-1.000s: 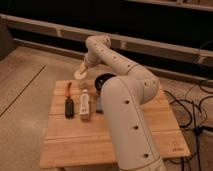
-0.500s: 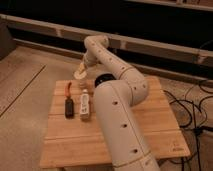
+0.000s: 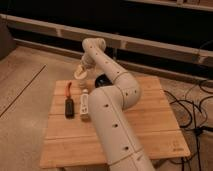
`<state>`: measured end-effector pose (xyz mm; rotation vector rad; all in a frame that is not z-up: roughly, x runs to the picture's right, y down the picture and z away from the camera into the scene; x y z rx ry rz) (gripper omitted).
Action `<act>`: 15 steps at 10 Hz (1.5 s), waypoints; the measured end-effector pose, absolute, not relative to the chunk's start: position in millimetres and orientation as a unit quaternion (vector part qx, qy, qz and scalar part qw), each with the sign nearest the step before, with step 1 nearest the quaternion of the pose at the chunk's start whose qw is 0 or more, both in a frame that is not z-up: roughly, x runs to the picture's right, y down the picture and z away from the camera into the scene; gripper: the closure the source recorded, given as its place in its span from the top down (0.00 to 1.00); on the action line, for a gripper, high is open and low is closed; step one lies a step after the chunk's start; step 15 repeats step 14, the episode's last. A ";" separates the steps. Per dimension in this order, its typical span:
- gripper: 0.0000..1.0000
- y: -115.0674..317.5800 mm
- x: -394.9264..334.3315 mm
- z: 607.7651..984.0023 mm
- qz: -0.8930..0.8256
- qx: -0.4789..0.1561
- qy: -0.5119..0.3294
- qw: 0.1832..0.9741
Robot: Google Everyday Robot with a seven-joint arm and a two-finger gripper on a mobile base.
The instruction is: Pick up the ceramic cup
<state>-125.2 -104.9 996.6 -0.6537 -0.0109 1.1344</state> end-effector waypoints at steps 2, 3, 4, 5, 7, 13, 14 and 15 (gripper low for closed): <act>0.65 -98.3 -125.4 1001.6 0.528 -0.310 0.001 0.791; 0.62 -94.6 -126.3 1002.1 0.527 -0.316 0.003 0.789; 0.54 -92.4 -129.1 1000.6 0.523 -0.325 -0.002 0.788; 0.43 -92.1 -133.5 998.4 0.520 -0.332 -0.010 0.787; 0.22 -97.5 -137.7 993.0 0.517 -0.338 -0.025 0.787; 0.00 -147.4 -137.6 963.3 0.523 -0.310 -0.065 0.791; 0.00 -145.6 -138.5 964.5 0.523 -0.311 -0.064 0.791; 0.00 -145.6 -138.5 964.5 0.523 -0.311 -0.064 0.791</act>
